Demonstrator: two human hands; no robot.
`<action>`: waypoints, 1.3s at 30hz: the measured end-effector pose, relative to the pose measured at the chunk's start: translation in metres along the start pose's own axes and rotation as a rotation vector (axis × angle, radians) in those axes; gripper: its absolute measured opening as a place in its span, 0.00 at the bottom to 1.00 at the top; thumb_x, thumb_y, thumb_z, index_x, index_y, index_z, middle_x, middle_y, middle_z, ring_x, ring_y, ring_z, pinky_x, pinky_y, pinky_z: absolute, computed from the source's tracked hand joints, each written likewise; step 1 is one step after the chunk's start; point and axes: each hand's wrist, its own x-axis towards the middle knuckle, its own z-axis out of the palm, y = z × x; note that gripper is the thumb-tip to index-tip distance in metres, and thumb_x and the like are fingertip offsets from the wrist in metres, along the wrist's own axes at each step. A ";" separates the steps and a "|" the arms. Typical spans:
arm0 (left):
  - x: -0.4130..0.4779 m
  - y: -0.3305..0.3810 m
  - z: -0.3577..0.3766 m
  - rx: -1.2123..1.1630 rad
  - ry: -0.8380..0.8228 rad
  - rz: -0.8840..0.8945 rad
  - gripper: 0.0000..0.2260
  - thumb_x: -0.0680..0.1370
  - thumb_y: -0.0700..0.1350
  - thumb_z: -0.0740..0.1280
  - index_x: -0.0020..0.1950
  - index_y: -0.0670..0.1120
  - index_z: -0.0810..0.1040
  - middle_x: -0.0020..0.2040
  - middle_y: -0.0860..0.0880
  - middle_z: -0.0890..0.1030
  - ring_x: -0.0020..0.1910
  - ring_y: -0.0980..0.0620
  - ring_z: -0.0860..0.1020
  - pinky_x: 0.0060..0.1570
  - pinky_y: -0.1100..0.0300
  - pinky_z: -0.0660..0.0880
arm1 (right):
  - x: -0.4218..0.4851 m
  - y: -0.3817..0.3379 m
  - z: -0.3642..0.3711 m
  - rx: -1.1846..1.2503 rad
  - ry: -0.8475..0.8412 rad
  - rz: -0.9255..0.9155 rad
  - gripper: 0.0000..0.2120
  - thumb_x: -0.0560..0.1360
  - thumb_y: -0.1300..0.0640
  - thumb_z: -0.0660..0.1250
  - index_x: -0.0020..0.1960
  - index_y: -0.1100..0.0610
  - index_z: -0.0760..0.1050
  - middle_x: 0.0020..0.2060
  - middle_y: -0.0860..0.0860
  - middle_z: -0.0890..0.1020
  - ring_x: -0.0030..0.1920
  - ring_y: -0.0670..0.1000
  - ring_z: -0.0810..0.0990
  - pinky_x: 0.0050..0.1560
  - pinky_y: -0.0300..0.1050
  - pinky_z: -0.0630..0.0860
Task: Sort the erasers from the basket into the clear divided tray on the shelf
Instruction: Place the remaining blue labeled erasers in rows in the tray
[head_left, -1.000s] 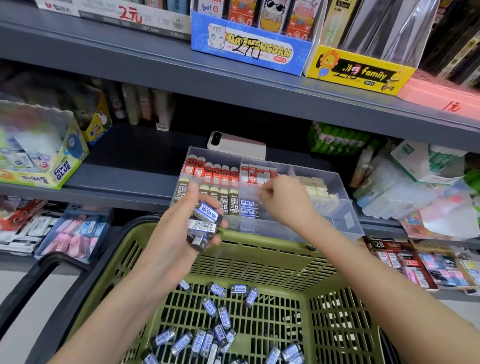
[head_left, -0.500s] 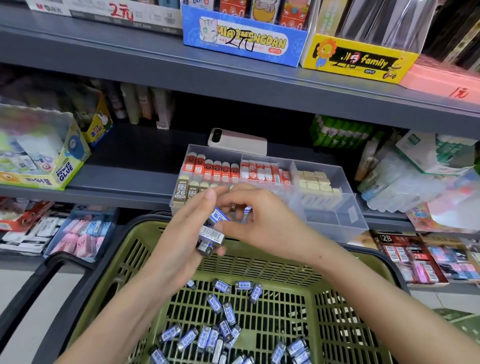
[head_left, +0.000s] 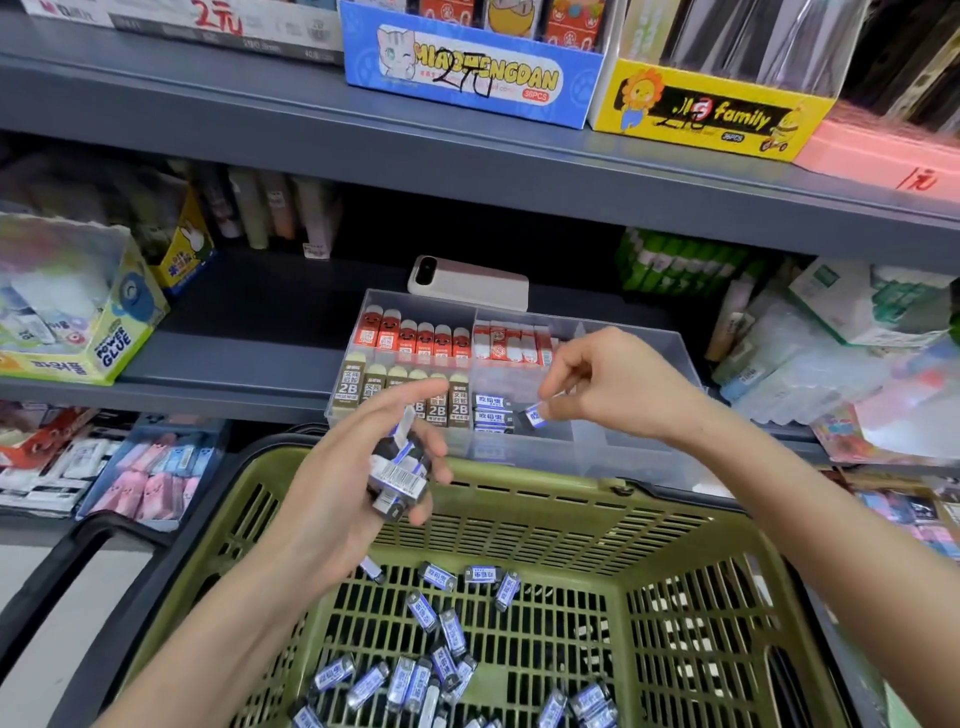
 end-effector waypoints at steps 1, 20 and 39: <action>0.000 0.000 -0.001 -0.001 -0.012 0.006 0.16 0.80 0.42 0.56 0.57 0.49 0.81 0.35 0.43 0.76 0.31 0.49 0.75 0.20 0.61 0.67 | 0.004 0.003 -0.001 -0.060 -0.032 -0.001 0.09 0.64 0.57 0.77 0.31 0.50 0.78 0.29 0.42 0.79 0.32 0.42 0.75 0.38 0.41 0.72; 0.002 -0.006 -0.009 -0.019 -0.019 0.059 0.19 0.72 0.44 0.62 0.62 0.53 0.77 0.36 0.42 0.75 0.30 0.48 0.74 0.20 0.60 0.67 | 0.052 0.005 0.013 -0.327 -0.607 0.072 0.07 0.71 0.68 0.67 0.41 0.58 0.81 0.23 0.43 0.78 0.23 0.39 0.77 0.27 0.26 0.71; 0.001 -0.009 -0.002 -0.012 -0.100 -0.007 0.12 0.72 0.51 0.70 0.38 0.45 0.74 0.30 0.42 0.74 0.24 0.50 0.71 0.19 0.65 0.66 | -0.006 -0.039 0.013 0.434 -0.325 -0.272 0.09 0.75 0.54 0.67 0.54 0.53 0.78 0.35 0.48 0.79 0.33 0.46 0.76 0.34 0.41 0.76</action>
